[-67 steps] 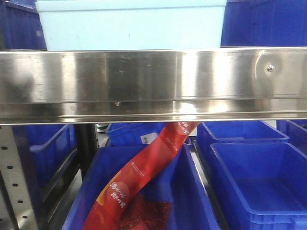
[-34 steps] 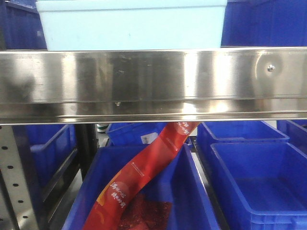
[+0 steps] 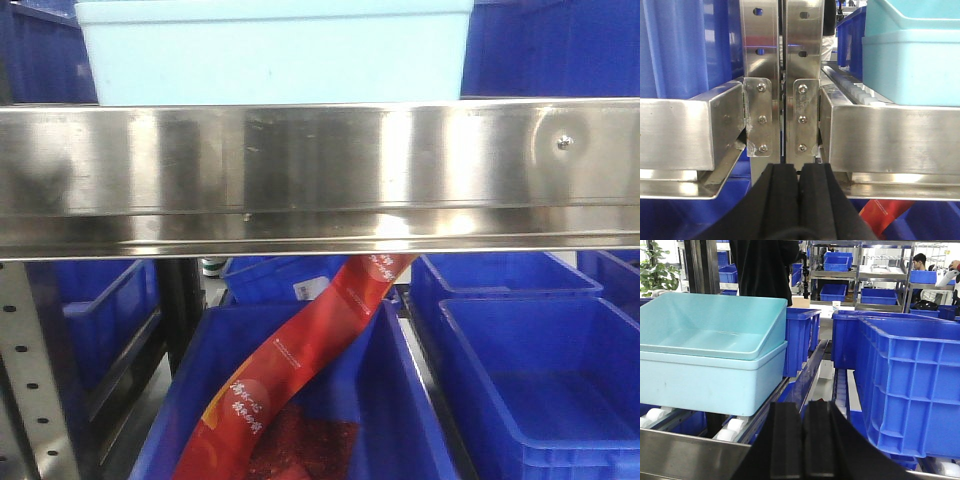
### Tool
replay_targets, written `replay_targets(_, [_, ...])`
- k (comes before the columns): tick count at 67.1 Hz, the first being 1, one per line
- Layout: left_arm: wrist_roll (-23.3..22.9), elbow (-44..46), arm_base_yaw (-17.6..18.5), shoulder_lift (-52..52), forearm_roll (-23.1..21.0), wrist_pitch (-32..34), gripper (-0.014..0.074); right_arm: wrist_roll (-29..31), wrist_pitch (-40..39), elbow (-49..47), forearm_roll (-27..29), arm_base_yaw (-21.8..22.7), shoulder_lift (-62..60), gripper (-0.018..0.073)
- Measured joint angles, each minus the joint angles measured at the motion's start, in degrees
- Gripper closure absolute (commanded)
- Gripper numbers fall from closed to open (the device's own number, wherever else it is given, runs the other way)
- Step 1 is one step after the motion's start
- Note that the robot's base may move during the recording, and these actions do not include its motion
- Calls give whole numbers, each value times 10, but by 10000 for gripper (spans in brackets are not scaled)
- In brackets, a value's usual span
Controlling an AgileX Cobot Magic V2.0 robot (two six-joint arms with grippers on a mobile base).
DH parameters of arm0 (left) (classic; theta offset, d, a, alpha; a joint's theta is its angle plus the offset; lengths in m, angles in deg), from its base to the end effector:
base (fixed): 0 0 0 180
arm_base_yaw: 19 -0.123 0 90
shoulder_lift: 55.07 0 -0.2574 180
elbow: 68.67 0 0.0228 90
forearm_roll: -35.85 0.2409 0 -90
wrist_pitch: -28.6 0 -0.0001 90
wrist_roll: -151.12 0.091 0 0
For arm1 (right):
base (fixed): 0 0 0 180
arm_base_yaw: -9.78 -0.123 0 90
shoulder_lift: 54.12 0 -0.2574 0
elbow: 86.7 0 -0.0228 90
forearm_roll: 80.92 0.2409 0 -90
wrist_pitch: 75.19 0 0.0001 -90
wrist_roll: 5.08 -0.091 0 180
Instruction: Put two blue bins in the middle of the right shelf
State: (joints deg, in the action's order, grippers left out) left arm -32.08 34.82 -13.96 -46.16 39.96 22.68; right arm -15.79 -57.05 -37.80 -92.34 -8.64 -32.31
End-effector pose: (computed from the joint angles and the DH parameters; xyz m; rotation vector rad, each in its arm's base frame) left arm 0.0748 -0.0059 0.2026 0.0767 1.5923 -0.0505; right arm 0.0698 0.0173 0.3220 -0.2014 1.5353 0.2049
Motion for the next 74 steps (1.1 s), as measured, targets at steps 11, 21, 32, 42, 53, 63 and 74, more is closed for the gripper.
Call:
replay_targets(11, [0, 0, 0, 0, 0, 0, 707, 0, -2, 2, 3, 7, 0, 721])
replay_targets(21, [0, 0, 0, 0, 0, 1, 707, 61, -10, 22, 54, 56, -7, 721])
replay_targets(32, [0, 0, 0, 0, 0, 1, 707, 133, -49, 98, 157, 144, -42, 721])
replay_targets(42, [0, 0, 0, 0, 0, 1, 707, 143, -83, 177, 180, 182, -84, 721])
replay_targets(53, [0, 0, 0, 0, 0, 1, 707, 144, -111, 259, 184, 187, -126, 721])
replay_targets(63, [0, 0, 0, 0, 0, 2, 707, 144, -100, 274, 184, 187, -130, 721])
replay_targets(74, [0, 0, 0, 0, 0, 2, 707, 144, -97, 274, 184, 187, -130, 721])
